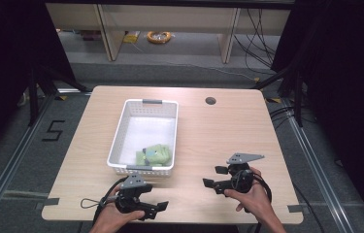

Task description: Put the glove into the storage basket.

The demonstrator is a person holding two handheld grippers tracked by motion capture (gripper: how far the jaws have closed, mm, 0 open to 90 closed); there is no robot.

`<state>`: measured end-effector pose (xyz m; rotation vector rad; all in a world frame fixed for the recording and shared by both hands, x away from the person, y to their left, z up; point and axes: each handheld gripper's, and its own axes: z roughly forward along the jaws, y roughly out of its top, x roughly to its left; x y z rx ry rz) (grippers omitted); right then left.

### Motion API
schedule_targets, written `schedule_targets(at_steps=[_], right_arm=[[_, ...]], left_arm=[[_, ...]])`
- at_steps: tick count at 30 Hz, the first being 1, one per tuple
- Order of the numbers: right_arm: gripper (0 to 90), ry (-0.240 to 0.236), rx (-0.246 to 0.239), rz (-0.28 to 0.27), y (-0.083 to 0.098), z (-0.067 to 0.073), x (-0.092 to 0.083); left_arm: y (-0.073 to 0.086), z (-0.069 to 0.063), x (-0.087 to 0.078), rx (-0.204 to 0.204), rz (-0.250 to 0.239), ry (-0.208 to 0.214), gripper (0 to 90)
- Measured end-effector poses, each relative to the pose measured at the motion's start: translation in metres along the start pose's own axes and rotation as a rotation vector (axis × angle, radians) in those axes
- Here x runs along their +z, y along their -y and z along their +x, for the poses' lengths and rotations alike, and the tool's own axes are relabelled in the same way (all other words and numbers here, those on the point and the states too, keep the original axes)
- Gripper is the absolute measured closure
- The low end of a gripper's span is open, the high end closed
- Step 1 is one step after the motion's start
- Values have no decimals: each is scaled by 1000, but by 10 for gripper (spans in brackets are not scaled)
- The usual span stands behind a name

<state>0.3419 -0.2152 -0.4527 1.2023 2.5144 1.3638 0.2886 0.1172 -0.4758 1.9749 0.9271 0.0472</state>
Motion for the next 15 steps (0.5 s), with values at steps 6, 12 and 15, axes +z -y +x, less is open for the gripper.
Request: schedule_targets(at_steps=[6,12,15], right_arm=[[262,11,1,-1,10,-1,-5],[239,10,13,-9,21,0,-10],[231,-2,7,-17,26,-1,-10]], left_arm=[[6,-2,-1,19,13,-7,152],[12,-2,3,7,25,-12,152],[15,-2,3,18,29,-21,152]])
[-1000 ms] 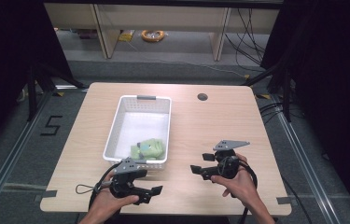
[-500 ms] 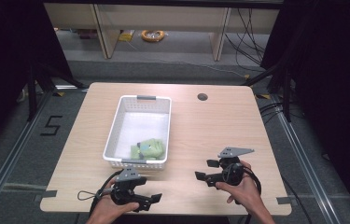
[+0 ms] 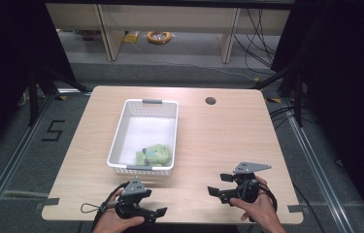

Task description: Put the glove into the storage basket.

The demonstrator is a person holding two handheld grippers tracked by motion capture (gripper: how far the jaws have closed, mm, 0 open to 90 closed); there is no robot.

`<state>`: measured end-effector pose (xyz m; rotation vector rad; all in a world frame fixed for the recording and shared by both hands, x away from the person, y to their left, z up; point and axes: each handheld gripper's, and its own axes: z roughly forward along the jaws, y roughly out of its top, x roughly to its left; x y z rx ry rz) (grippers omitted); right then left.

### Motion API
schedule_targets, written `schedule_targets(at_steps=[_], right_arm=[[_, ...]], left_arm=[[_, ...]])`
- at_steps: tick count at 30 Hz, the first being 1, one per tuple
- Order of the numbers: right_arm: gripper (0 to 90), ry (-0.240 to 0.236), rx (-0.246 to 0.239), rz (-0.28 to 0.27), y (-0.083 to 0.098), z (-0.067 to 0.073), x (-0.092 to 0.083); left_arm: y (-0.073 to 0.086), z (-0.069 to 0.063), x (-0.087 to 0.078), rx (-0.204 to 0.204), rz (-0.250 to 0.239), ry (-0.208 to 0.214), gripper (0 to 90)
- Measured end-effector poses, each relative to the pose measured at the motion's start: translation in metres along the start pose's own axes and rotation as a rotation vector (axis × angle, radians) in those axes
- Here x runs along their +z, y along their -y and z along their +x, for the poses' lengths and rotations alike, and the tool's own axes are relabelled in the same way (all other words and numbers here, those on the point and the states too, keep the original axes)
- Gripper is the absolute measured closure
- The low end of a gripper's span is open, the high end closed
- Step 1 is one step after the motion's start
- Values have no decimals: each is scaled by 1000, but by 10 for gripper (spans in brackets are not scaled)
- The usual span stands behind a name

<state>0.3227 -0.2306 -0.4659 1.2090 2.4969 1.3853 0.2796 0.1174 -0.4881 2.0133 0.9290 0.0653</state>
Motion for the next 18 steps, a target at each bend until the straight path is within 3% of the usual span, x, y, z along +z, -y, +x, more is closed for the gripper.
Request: schedule_targets(at_steps=[1,2,4,5,7,8,9,11,12,13,14,16,17,18], right_arm=[[224,-4,40,10,3,3,-1],[222,-5,-3,-8,5,0,-1],[192,-13,-10,-8,9,-1,0],[184,-20,15,-7,11,1,-1],[176,-13,-28,-23,15,-1,-1],[176,-17,1,-9,16,2,-3],[175,-12,-32,-13,18,-1,-2],[176,-9,15,2,22,3,-5],[176,-4,-23,-8,24,1,-5],[176,-8,28,5,26,5,-6],[176,5,-5,13,28,3,-6],[174,24,0,32,32,5,-8],[174,18,-29,19,35,3,-7],[174,29,-6,33,37,6,-9]], left_arm=[[1,0,0,3,1,-3,153],[1,0,0,3,1,-3,152],[4,0,1,9,7,-2,152],[5,-1,2,6,9,-1,152],[7,-1,3,-2,17,-6,152],[7,-2,3,12,14,-2,152],[8,-3,4,7,10,0,152],[11,-4,6,6,10,0,152],[11,-5,5,-5,22,-1,152],[12,-5,5,12,20,0,152],[13,-5,5,15,21,0,153],[15,-7,6,-9,17,-3,152],[16,-7,6,4,15,-2,152],[17,-6,5,29,34,-5,152]])
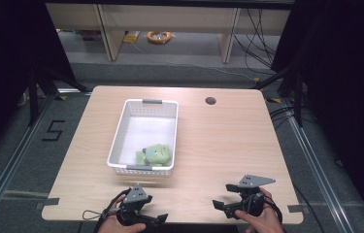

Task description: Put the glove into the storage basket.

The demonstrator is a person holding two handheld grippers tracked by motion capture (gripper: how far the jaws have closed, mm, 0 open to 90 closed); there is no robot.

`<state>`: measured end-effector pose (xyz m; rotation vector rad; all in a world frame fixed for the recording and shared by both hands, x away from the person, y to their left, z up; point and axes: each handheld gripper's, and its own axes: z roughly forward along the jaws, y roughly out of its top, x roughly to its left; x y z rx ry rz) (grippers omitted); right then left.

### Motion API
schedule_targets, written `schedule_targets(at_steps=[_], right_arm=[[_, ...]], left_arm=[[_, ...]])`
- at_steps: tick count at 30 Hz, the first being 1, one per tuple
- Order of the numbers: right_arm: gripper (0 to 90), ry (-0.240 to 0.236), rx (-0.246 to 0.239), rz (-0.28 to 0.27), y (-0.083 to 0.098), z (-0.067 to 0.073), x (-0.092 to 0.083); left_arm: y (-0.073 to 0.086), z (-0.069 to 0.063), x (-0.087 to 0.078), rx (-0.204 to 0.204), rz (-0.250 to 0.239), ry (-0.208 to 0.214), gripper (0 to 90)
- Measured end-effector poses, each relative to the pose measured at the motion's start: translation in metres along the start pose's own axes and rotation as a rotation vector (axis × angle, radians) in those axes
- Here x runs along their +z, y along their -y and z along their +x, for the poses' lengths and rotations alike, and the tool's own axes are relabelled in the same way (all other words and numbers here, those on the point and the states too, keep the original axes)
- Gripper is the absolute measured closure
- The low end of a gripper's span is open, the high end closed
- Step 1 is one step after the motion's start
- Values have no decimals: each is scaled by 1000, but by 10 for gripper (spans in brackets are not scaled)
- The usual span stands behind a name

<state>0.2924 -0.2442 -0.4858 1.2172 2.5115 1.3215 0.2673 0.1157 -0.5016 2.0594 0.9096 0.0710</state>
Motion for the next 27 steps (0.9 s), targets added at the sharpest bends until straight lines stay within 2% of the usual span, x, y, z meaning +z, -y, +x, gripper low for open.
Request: schedule_targets(at_steps=[1,2,3,4,5,6,7,8,9,11,12,13,15,17,18,19,20,22,23,24,25,26,27], right_arm=[[174,0,0,0,0,0,0],[174,-8,-37,-17,2,-3,1],[174,-15,-28,-8,4,-2,0],[174,-20,-32,-9,8,-1,0],[174,-1,-28,-3,9,0,-1],[174,-17,-40,-6,11,-1,-1],[174,-5,-28,4,12,2,-2],[173,-9,-55,-11,13,0,-1],[174,1,-48,6,14,1,-2],[174,-11,-48,3,16,2,-1],[174,1,-62,9,17,1,-2],[173,-2,-34,14,18,4,-2],[174,17,-65,7,19,2,-2],[174,15,-63,13,19,2,-2],[173,19,-72,7,19,2,-2],[173,17,-72,13,19,2,-2],[174,3,-46,21,20,4,-1],[173,-1,-51,21,20,3,0],[173,15,-49,17,20,4,0],[173,26,-70,22,20,2,0],[173,27,-79,22,20,1,0],[173,29,-90,22,20,0,0],[173,29,-90,22,20,0,0]], left_arm=[[0,0,0,0,0,0,152],[1,-1,1,-14,-10,-3,152],[2,-2,2,-25,-5,-3,152],[3,-3,2,-12,-8,-3,152],[3,-3,1,-9,-4,-2,152],[3,-3,1,-5,-4,-10,152],[4,-4,1,-12,-14,-9,152],[4,-2,0,4,-8,-15,152],[4,-2,0,1,-10,-11,152],[5,-2,0,3,3,-8,152],[5,-3,1,-6,-6,-13,152],[6,-3,1,-10,-9,-13,152],[6,-3,2,-10,-7,-15,152],[6,-3,2,-10,-9,-13,152],[5,0,1,10,12,-29,152],[6,-1,2,-7,0,-17,152],[6,-2,2,-30,-4,-15,152],[6,-2,2,-25,3,-16,152],[6,-2,3,-29,-1,-14,152],[6,-2,3,-29,-1,-14,152],[6,-1,2,-23,4,-15,152],[5,1,1,11,23,-16,152],[5,1,1,11,23,-16,152]])
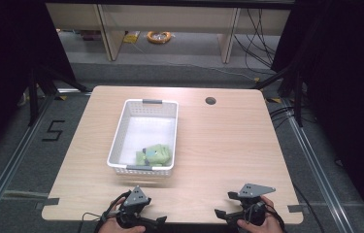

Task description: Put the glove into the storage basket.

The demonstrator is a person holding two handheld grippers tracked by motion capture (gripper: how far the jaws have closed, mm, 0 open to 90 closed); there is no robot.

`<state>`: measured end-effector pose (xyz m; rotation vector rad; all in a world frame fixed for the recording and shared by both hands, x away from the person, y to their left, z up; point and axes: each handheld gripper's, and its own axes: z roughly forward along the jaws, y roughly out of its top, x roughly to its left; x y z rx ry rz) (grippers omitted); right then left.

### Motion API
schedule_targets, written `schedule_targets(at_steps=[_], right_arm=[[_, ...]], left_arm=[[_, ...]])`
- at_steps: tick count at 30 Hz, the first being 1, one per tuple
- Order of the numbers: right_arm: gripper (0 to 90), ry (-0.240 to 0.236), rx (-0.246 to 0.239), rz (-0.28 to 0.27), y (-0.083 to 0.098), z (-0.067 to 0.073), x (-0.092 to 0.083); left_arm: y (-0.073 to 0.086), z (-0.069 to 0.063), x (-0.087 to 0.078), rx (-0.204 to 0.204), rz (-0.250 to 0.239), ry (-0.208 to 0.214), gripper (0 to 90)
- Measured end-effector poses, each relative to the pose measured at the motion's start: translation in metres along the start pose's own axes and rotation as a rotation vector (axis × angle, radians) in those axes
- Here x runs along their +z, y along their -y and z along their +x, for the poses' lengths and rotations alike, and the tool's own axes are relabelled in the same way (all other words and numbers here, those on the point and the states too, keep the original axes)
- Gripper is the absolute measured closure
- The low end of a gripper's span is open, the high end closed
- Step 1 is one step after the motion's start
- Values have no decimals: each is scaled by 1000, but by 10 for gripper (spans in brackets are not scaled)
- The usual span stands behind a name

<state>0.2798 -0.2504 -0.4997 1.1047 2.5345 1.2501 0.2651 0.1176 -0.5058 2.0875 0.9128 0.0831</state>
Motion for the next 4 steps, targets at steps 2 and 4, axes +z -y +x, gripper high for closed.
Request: schedule_targets(at_steps=[2,4], right_arm=[[173,-33,25,17,0,0,1],[172,-11,49,6,1,2,1]], left_arm=[[0,0,2,-25,-24,-13,152],[0,2,0,-9,-7,-11,152]])
